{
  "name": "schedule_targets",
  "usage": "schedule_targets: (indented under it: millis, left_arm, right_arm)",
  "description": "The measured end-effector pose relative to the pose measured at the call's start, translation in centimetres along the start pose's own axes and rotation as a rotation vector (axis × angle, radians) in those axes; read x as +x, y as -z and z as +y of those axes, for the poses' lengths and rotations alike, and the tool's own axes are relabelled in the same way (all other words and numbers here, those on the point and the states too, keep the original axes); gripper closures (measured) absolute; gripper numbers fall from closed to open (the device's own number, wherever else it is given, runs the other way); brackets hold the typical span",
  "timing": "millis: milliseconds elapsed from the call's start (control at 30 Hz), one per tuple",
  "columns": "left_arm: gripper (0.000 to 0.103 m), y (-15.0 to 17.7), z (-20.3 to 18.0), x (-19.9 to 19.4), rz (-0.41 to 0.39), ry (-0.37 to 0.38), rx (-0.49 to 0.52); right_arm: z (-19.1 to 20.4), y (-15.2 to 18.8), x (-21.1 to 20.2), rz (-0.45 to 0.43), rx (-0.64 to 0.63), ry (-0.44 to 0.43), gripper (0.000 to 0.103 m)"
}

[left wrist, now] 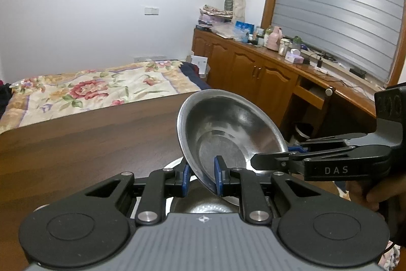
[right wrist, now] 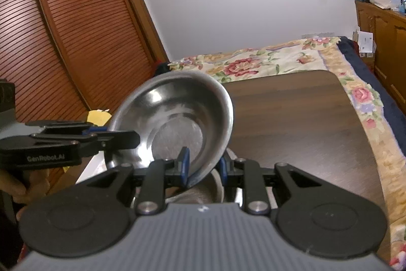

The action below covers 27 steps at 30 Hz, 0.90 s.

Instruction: Organize plates and bowls

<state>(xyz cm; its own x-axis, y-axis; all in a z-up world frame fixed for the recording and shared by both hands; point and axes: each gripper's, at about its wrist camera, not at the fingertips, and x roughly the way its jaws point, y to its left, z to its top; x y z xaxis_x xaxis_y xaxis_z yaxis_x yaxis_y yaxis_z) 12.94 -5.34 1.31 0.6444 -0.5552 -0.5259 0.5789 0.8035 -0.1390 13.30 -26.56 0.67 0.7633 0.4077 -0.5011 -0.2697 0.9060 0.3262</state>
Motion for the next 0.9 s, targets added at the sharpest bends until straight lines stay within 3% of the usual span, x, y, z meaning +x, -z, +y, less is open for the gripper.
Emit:
schedule_targets:
  millis: [467,900]
  left_arm:
    - [0.081,3.7,0.9,-0.1,0.054,-0.026,-0.073]
    - [0.079,4.7,0.4,0.7,0.084,-0.078,-0.073]
  right_arm:
    - [1.2,2.1,1.8,0.042,-0.053,0.006,0.077]
    - [1.8,3.3,2.3,0.028,-0.095,0.038,0.077]
